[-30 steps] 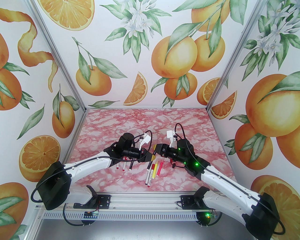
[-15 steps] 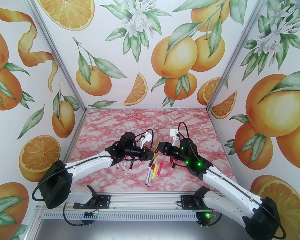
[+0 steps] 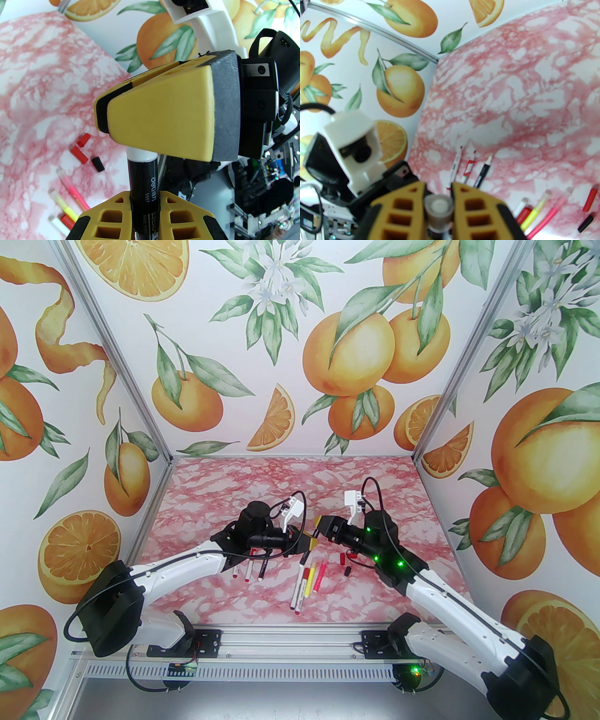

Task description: Open the pen caps

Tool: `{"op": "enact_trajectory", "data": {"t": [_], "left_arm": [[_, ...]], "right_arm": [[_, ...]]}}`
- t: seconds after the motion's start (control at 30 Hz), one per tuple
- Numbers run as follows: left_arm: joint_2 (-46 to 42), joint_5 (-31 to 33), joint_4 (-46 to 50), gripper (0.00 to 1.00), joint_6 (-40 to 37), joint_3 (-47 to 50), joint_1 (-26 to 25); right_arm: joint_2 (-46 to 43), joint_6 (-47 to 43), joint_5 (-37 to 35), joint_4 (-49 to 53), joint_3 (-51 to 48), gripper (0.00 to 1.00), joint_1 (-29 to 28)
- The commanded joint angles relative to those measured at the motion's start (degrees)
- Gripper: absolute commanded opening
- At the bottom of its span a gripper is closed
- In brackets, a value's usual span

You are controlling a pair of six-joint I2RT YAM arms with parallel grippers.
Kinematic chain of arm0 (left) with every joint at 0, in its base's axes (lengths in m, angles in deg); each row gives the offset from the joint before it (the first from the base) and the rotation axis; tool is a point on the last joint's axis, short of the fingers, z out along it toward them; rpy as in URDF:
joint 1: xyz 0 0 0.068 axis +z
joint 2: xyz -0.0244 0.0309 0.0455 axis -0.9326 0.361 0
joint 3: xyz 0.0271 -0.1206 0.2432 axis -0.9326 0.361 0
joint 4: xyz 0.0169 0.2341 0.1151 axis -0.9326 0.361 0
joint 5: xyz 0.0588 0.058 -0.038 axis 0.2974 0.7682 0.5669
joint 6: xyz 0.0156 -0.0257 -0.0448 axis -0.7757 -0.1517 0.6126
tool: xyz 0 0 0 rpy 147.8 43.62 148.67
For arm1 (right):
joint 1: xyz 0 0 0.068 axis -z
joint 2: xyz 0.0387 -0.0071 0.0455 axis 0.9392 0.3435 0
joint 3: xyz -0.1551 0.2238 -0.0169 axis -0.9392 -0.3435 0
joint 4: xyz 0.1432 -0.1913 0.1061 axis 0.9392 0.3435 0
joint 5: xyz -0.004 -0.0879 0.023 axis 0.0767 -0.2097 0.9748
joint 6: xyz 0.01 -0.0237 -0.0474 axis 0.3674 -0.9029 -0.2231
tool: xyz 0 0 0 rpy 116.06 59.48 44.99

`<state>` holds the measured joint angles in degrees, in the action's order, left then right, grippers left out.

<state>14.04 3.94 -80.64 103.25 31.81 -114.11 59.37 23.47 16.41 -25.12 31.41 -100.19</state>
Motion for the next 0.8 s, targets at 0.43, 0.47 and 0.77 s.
{"op": "enact_trajectory", "data": {"t": [0.43, 0.47, 0.77], "left_arm": [[1.4, -10.2, 10.2, 0.00, -1.1, 1.6, -3.5], [1.5, -10.2, 10.2, 0.00, -1.0, 1.5, -3.6], [1.9, -10.3, 9.8, 0.00, -0.7, 0.9, -4.1]], "right_arm": [[1.9, -1.9, -9.9, -11.8, 8.7, 0.01, 8.0], [2.1, -1.9, -9.8, -12.1, 8.8, 0.01, 8.3], [2.7, -1.9, -10.8, -14.8, 9.0, 0.00, 9.3]]}}
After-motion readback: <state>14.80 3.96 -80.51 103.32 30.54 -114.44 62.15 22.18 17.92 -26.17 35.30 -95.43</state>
